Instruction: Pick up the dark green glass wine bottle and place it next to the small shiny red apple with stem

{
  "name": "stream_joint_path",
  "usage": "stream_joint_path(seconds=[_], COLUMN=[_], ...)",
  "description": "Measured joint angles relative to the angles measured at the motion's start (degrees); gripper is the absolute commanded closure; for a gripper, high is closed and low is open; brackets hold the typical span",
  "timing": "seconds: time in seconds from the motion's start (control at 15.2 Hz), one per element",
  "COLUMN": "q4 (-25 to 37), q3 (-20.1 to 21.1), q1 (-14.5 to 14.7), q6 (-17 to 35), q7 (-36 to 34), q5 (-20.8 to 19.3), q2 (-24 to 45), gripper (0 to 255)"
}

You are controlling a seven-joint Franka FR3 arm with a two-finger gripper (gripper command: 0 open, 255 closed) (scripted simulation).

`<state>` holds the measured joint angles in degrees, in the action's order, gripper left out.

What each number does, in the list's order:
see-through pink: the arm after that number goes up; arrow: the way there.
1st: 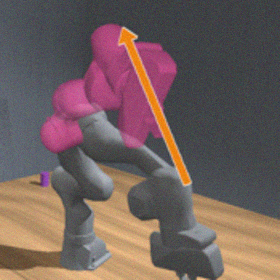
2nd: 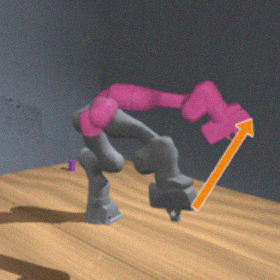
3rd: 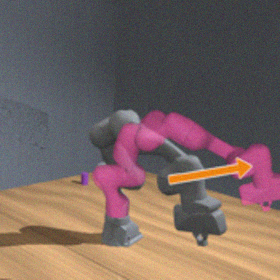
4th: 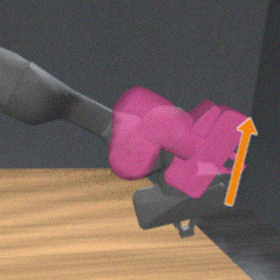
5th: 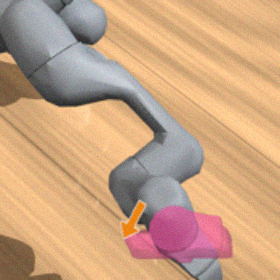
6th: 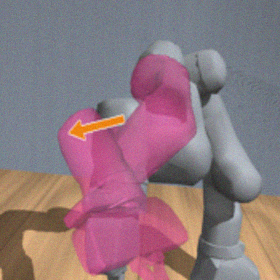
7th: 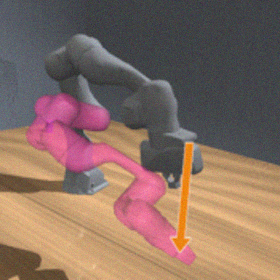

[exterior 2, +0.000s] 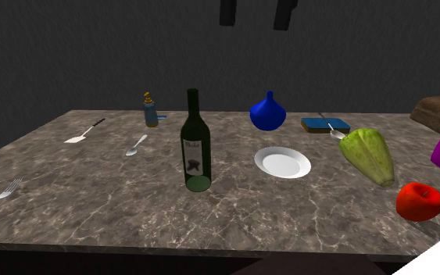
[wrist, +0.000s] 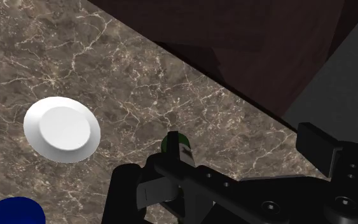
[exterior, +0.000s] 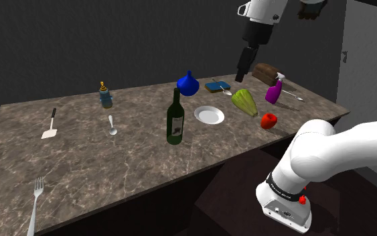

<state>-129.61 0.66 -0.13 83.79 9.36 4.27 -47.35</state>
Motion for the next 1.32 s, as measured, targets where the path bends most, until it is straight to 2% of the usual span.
stream_joint_path(seconds=[0.2,0.79,1.32], q4=[0.9,7.5,19.6], q3=[0.1,1.1,1.4], q1=[0.0,0.0,-0.1], q6=[1.4,11.3,15.4], q7=[0.0,-0.3,-0.5], q5=[0.0,-0.1,-0.8], q2=[2.7,21.5,39.7], gripper=[0,0,0])
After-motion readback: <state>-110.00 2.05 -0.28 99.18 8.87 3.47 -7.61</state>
